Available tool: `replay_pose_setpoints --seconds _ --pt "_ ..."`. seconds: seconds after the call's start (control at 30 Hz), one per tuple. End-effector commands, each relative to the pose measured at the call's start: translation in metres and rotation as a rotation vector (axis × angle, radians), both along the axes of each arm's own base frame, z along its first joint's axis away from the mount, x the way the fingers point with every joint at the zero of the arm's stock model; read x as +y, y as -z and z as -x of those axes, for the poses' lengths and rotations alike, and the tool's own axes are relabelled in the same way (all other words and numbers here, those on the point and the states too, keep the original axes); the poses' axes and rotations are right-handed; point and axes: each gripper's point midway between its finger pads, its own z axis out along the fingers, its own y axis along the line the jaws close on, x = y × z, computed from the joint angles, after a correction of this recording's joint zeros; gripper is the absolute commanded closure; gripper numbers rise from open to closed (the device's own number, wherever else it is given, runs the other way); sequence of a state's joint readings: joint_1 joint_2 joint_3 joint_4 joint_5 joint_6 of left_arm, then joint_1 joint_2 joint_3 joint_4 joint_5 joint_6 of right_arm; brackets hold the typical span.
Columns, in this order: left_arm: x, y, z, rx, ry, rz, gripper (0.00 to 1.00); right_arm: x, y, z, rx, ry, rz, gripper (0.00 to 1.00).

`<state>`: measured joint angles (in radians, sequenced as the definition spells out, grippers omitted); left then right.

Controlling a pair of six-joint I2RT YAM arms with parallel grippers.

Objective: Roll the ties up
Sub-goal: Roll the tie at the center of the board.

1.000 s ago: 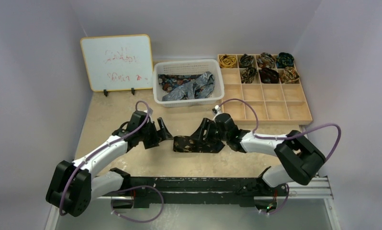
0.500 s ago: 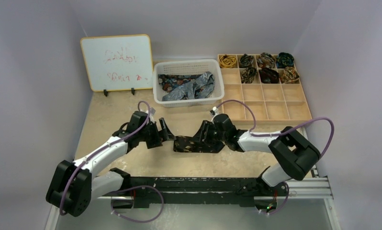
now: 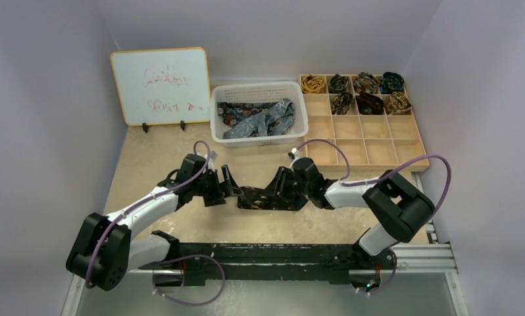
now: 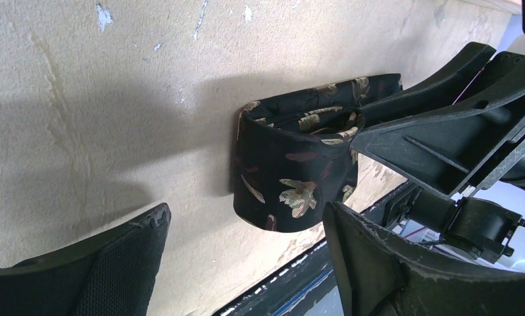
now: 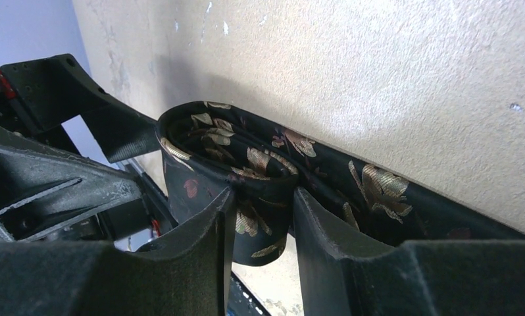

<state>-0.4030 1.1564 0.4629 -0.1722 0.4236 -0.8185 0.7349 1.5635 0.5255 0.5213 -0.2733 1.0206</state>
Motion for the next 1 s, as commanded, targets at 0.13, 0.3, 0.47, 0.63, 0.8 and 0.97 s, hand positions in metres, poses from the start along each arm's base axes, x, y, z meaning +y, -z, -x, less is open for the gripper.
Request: replay_pose_setpoints --seconds 0.13,0.3,0.47,0.63,0.8,0.97 --pt "-0.004 -0.002 -0.002 -0.012 0.017 0.034 0.16 -0.001 -0.017 0.008 0.018 -0.012 -0.015 0.55" --pt "-0.004 0.001 -0.001 -0.011 0.028 0.029 0.17 0.0 -0.027 0.004 -0.028 -0.014 -0.023 0.41" --pt "-0.007 0.001 -0.005 -0.027 0.052 0.033 0.23 0.004 -0.022 0.01 -0.008 -0.043 -0.038 0.36" --pt "-0.01 0.006 -0.013 -0.036 0.077 0.011 0.26 0.007 -0.016 0.01 0.002 -0.055 -0.029 0.35" --pt "-0.002 0.021 -0.016 -0.013 0.077 -0.065 0.31 0.005 -0.003 0.009 0.019 -0.052 0.022 0.35" --pt "0.009 0.033 -0.012 0.013 0.073 -0.148 0.34 0.0 0.006 0.007 0.023 -0.029 0.071 0.36"
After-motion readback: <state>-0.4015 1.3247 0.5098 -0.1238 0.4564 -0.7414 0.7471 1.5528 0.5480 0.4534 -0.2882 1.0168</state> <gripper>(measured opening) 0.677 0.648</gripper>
